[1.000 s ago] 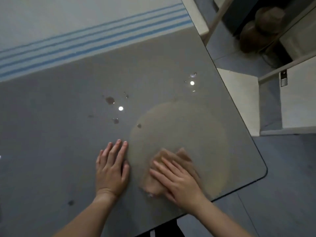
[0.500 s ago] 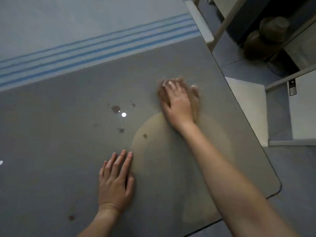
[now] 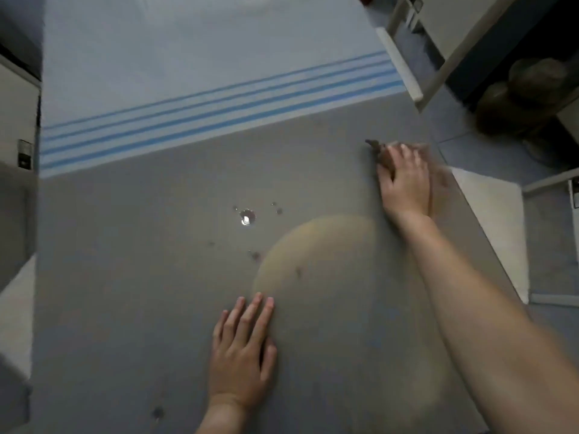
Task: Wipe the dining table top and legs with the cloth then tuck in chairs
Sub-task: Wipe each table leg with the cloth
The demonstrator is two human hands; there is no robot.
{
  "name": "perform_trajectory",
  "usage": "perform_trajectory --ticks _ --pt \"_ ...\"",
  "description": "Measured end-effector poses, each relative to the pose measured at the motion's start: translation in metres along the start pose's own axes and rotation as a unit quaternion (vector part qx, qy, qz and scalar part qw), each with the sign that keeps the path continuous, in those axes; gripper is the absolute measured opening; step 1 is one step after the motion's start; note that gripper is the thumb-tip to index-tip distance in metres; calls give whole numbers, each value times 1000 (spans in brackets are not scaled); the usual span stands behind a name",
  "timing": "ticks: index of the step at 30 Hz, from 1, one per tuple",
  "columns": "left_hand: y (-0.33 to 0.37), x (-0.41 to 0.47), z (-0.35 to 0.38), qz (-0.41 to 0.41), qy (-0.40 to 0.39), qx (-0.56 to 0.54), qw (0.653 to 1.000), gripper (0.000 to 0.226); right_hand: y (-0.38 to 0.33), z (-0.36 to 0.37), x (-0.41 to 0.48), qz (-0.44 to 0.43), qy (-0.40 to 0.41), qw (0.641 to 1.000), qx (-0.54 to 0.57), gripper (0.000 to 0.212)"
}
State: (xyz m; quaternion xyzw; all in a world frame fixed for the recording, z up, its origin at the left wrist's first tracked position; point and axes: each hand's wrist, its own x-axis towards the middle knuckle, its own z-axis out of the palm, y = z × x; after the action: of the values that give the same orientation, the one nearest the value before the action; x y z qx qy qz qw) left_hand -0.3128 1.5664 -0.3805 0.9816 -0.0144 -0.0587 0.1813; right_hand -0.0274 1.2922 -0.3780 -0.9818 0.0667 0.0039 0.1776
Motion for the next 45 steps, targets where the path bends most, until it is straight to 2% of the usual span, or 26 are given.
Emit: perform_trajectory --ticks 1,2,4,6,7,9,11,14,17,19,22,25,27,28,30,33,35,37,40,42,45 --pt "0 0 0 -2 3 -4 1000 62 -29 11 7 -8 -10 1000 8 72" --pt "-1 1 0 -2 6 -6 1000 61 -57 23 1 -50 -28 998 11 72" --pt "-1 2 1 3 14 -1 1000 61 -91 39 -39 -200 -71 977 2 65" --pt "-1 1 0 7 9 -3 1000 61 -80 40 -88 -351 -125 928 -9 55" --pt "-2 1 -1 7 6 -8 1000 62 -62 33 -104 -400 -148 904 -17 53" --pt "-2 2 0 9 8 -13 1000 65 -23 13 -105 -438 -169 883 -17 53" --pt "-3 1 1 10 12 -22 1000 65 3 0 -71 -380 -141 914 -15 53" --pt "-4 3 2 12 24 -23 999 63 5 -3 16 -188 -52 981 -12 56" --pt "-4 2 4 14 25 -15 999 65 -50 11 85 -33 -15 999 -1 61" --pt "-5 1 4 19 24 -16 999 66 -107 35 90 -49 -35 998 -1 58" --pt "-5 1 3 19 16 -8 1000 68 -181 74 21 -236 -86 968 21 54" --pt "-3 -1 3 7 1 -6 1000 67 -171 80 -97 -411 -132 902 32 50" --pt "-4 -1 6 8 -3 -3 1000 66 -124 56 -140 -454 -187 871 16 51" --pt "-5 -1 6 8 -4 -4 1000 67 -95 42 -144 -449 -200 871 7 52" --pt "-3 -2 4 2 -9 -7 1000 68 -41 16 -120 -394 -168 904 -5 52" --pt "-2 -1 3 -4 -15 -3 1000 68 -4 -3 -44 -201 -87 975 -22 59" --pt "-2 -1 2 -8 -20 -1 1000 68 -27 3 5 -104 -45 993 -17 68" --pt "-1 -1 2 -9 -21 -2 1000 67 -87 28 30 -88 -35 995 -11 70" --pt "-1 -1 0 -10 -18 3 1000 64 -201 82 -5 -234 -72 969 -16 57" --pt "-1 0 3 -7 2 10 1000 60 -249 105 -73 -367 -115 923 11 50" --pt "0 -1 3 -7 9 9 1000 58 -220 99 -142 -524 -164 835 29 47"
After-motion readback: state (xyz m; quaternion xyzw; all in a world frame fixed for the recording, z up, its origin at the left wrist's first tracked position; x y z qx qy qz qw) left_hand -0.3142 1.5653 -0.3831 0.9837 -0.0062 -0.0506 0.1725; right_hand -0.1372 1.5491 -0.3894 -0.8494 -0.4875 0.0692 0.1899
